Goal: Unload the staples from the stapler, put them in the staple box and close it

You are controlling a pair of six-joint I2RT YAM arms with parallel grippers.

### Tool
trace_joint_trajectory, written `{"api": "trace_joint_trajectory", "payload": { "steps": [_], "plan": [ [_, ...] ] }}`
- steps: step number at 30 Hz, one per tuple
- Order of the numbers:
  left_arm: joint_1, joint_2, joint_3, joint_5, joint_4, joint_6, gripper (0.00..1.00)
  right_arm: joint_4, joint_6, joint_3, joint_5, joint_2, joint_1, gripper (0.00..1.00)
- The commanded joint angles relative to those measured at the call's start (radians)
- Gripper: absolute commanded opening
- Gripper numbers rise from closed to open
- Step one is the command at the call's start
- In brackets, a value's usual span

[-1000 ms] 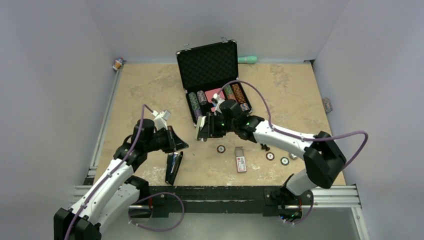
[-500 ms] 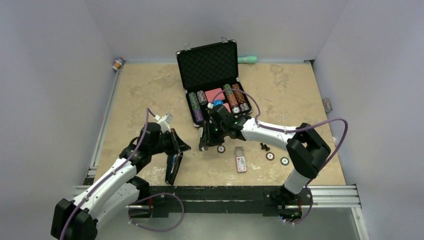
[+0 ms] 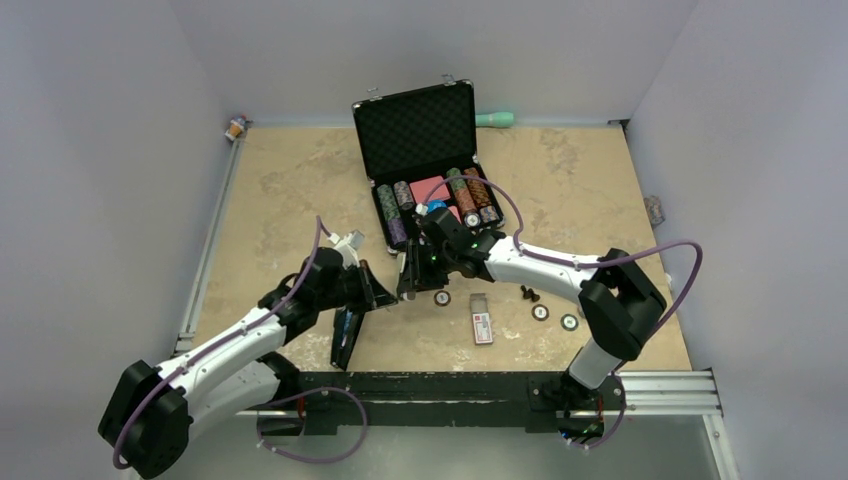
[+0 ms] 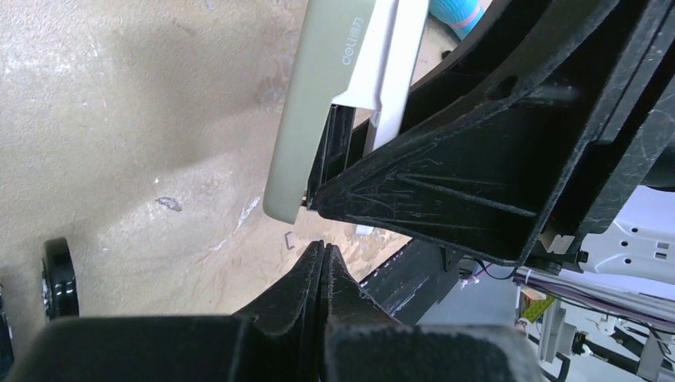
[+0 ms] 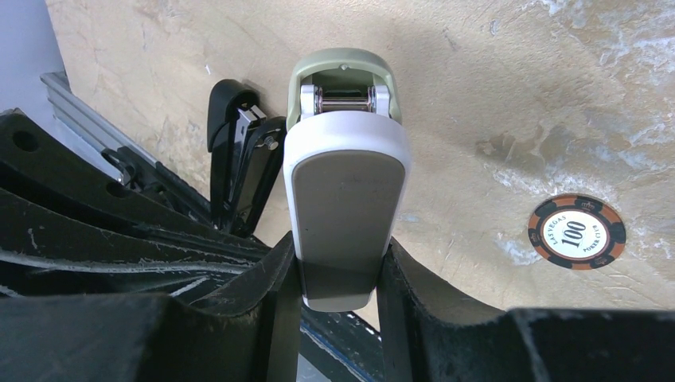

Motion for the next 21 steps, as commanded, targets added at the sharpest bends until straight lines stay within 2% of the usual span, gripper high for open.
{"api": "trace_joint_trajectory", "payload": {
  "steps": [1, 21],
  "plan": [
    [-0.016, -0.003, 0.005, -0.038, 0.072, -0.019, 0.0, 0.015, 0.007, 0.028, 0.002, -0.054, 0.006, 0.0],
    [-0.022, 0.039, -0.001, -0.056, 0.082, 0.006, 0.0, 0.046, 0.012, 0.018, -0.06, -0.095, 0.019, 0.0]
  ]
}}
